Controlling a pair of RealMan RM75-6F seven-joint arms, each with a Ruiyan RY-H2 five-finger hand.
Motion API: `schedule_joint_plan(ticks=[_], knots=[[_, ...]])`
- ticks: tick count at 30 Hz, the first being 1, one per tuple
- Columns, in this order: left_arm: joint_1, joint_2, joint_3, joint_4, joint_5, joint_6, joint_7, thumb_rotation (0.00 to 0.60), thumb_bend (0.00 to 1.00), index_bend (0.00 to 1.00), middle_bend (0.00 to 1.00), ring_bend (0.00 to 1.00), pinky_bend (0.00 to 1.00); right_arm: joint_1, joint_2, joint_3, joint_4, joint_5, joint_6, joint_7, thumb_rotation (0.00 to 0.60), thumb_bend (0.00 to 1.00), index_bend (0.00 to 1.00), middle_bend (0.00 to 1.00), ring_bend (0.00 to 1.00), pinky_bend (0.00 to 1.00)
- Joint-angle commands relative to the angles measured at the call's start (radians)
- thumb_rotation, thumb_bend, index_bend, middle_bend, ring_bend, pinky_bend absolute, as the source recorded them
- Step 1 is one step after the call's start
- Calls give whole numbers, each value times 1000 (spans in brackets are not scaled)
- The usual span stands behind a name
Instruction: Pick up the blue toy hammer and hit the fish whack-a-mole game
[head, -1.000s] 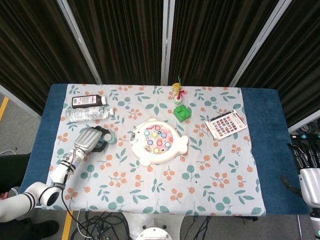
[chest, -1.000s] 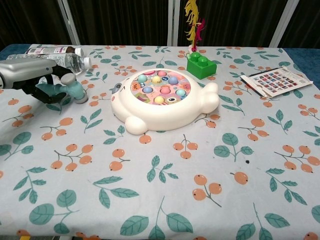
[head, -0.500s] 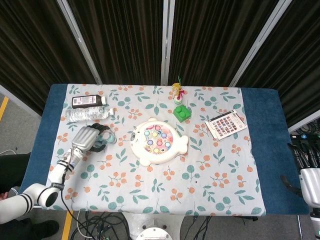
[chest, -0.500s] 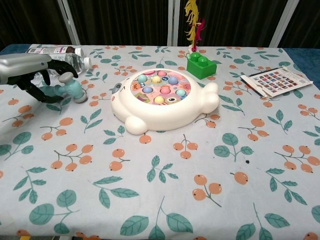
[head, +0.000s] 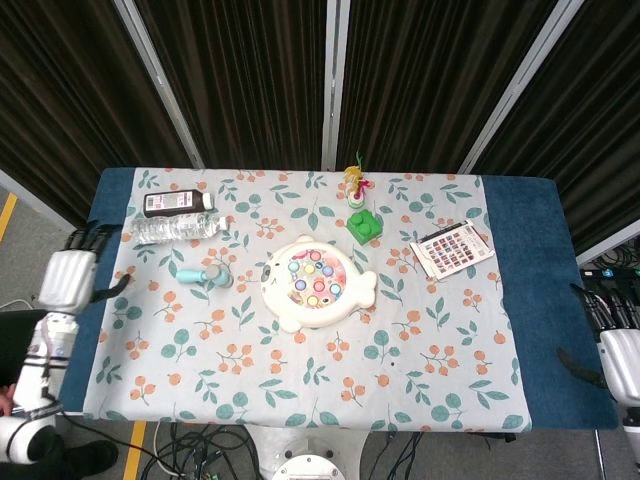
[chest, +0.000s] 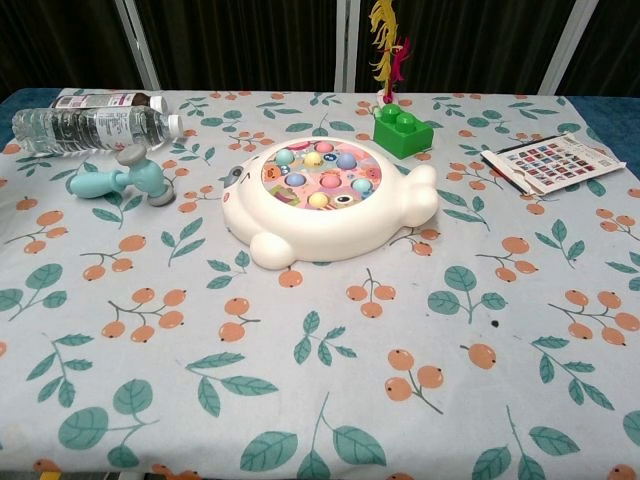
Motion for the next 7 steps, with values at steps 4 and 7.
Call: schedule_joint_plan(ticks=[4,7], knots=[[206,92,93,-128,36,188,70,600,254,189,185,77,126,26,-23,-13,32,-46,-13,37,600,165,42,145,0,0],[254,103,122,-165,68,231,96,600,254,195,188,77,129,30,-32,-20,24,-56,-17,15,600,164,42,145,0,0]])
